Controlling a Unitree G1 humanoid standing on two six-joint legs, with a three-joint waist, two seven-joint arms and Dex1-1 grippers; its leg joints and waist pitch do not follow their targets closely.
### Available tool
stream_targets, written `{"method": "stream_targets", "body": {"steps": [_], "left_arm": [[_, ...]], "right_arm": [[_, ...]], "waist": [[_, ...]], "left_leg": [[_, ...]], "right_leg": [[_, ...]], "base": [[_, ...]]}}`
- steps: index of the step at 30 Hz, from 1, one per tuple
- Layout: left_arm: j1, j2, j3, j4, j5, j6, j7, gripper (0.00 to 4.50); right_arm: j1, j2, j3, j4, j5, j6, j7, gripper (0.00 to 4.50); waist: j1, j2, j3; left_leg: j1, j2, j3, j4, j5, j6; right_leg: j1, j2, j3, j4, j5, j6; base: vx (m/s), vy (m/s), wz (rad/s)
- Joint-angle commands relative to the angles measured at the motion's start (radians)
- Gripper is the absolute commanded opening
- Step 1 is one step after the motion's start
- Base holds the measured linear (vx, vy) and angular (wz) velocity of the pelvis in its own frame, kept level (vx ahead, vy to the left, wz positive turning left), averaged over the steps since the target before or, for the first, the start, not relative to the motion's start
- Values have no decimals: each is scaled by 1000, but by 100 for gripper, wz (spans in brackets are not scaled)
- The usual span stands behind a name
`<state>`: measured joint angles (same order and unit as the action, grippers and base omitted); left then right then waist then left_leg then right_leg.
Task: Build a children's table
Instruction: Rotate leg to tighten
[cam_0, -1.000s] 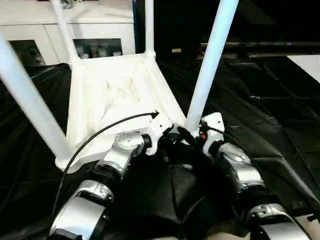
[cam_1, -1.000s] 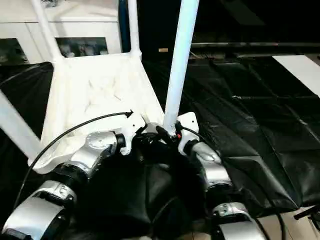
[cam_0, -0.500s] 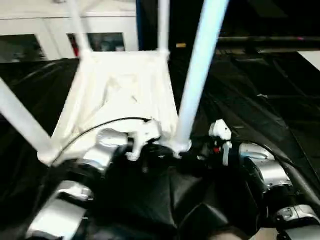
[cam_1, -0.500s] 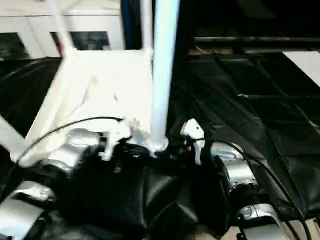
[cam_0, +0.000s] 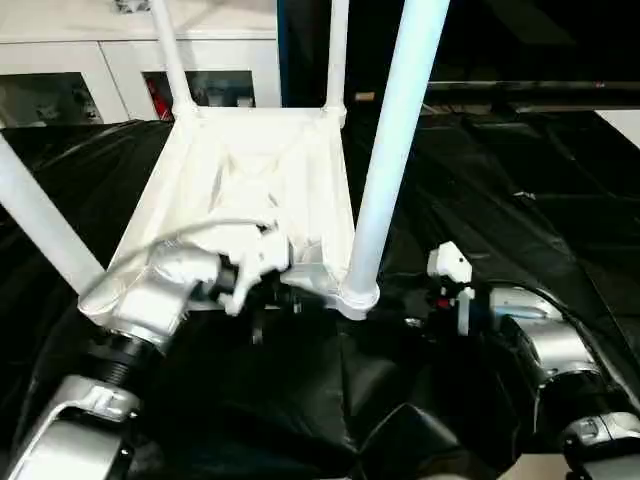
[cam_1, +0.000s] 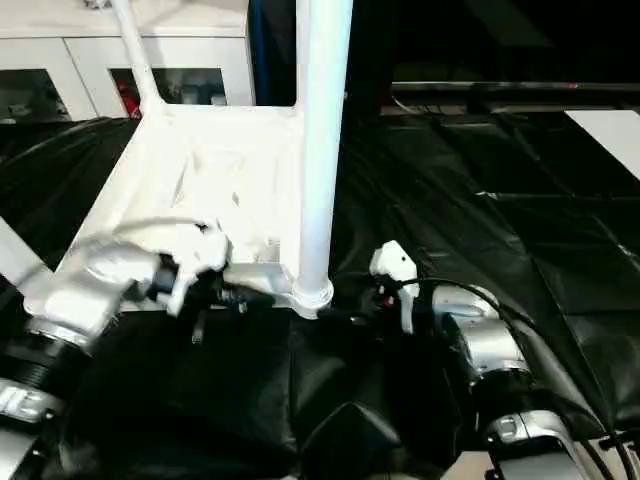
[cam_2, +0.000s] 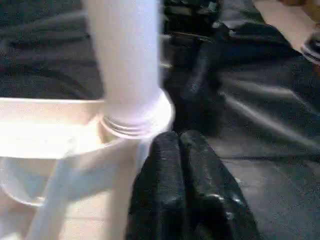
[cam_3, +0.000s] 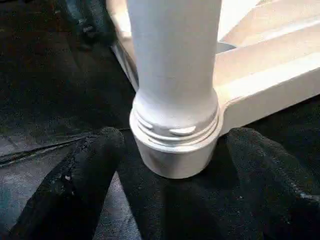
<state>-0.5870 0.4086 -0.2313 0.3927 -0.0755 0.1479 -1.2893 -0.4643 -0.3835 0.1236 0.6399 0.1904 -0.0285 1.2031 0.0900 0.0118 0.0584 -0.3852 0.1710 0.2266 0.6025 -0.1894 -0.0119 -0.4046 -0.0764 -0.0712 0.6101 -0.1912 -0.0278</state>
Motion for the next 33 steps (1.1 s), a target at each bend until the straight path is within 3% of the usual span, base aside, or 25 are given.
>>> {"method": "stream_targets", "body": {"steps": [1,3,7,9,17,18,19,22,25,28,33], "left_arm": [[-17,-8,9,28,39,-33,58,53],[-14,-4,-16,47,50,5,51,72],[-4,-13,-38,76,46,17,54,72],[-3,-20,-45,107,57,-9,62,72],[-51,-53,-35,244,77,-107,126,72],[-55,-53,-37,252,76,-111,123,72],[-60,-53,-36,259,69,-109,110,100],[-73,-55,-24,253,34,-71,64,100],[-82,-53,-26,284,46,-125,69,136],[-89,-49,-30,319,58,-150,77,136],[-101,-53,-16,348,55,-178,103,136]], "right_arm": [[-7,-5,-14,-8,4,0,2,380],[-10,-2,-10,-12,6,4,2,380],[-12,-1,-7,-9,5,2,4,380],[-13,-1,-7,-6,3,-1,4,380],[-1,-5,-8,-18,4,-3,3,380],[1,-6,-8,-20,4,-3,2,380],[2,-6,-9,-22,5,-2,2,380],[7,-9,-10,-28,6,-1,2,380],[14,-10,-11,-34,8,0,2,380],[16,-9,-10,-37,9,0,4,380],[15,-8,-9,-36,9,-1,6,380]], "waist": [[0,-8,-70],[1,-11,-69],[2,-12,-67],[2,-14,-68],[6,-7,-69],[5,-9,-69],[5,-8,-69],[6,-6,-69],[5,-5,-71],[5,-5,-71],[5,-7,-71]], "left_leg": [[23,76,-44,-69,-148,58],[22,75,-43,-67,-139,70],[23,75,-43,-68,-155,64],[24,75,-43,-68,-158,61],[29,74,-43,-67,-176,54],[24,75,-45,-68,-172,53],[24,75,-45,-68,-173,54],[26,75,-46,-68,-175,50],[26,76,-46,-68,-176,50],[24,75,-46,-67,-168,56],[25,75,-46,-67,-180,51]], "right_leg": [[46,-87,56,-67,-148,-235],[46,-87,54,-66,-145,-233],[45,-89,54,-72,-203,-224],[44,-88,54,-73,-212,-219],[43,-89,55,-75,-205,-216],[47,-90,54,-74,-201,-218],[47,-90,53,-74,-205,-217],[46,-91,53,-74,-215,-222],[47,-89,53,-74,-200,-223],[48,-89,52,-70,-167,-231],[49,-91,52,-72,-190,-229]], "base": [[0,0,0],[0,0,0],[0,0,0],[0,0,0],[0,0,0],[0,0,0],[0,0,0],[0,0,0],[0,0,0],[0,0,0],[0,0,0]]}}
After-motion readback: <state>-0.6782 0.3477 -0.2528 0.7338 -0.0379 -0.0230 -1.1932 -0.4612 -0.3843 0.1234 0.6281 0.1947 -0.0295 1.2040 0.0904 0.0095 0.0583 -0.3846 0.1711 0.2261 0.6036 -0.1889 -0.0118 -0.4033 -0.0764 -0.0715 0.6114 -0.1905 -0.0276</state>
